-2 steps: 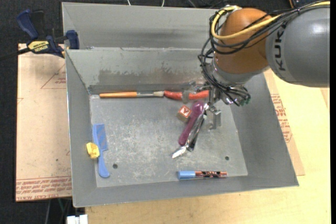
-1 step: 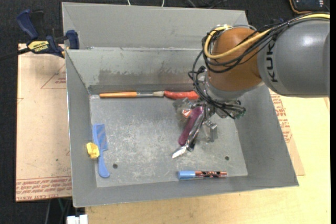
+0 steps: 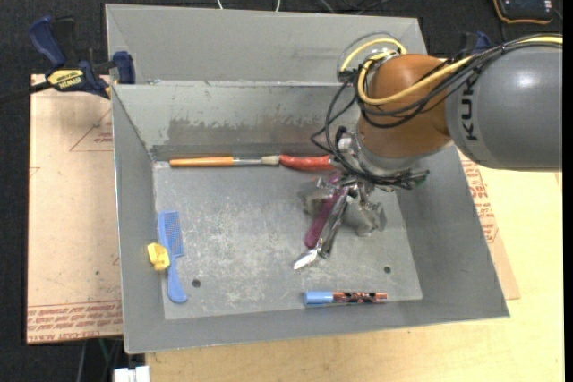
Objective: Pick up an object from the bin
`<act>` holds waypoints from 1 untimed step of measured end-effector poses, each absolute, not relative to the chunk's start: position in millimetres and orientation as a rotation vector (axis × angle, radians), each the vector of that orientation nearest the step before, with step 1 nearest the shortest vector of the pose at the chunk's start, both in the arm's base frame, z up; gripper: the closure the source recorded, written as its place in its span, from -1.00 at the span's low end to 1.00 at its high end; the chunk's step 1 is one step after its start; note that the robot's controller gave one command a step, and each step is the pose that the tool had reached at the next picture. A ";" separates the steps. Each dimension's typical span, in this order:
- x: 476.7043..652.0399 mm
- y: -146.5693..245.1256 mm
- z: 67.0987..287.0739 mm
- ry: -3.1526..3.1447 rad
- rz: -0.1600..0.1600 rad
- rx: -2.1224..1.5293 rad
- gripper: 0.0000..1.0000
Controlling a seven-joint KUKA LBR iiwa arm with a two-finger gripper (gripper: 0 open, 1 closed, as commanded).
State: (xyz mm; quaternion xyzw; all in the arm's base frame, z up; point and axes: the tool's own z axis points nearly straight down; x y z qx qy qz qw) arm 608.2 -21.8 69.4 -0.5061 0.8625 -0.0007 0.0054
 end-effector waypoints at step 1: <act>596.8 -8.9 71.2 2.764 0.005 -1.474 1.00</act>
Offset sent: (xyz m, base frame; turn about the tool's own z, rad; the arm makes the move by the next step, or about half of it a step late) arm 0.0000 0.0000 0.0000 0.0000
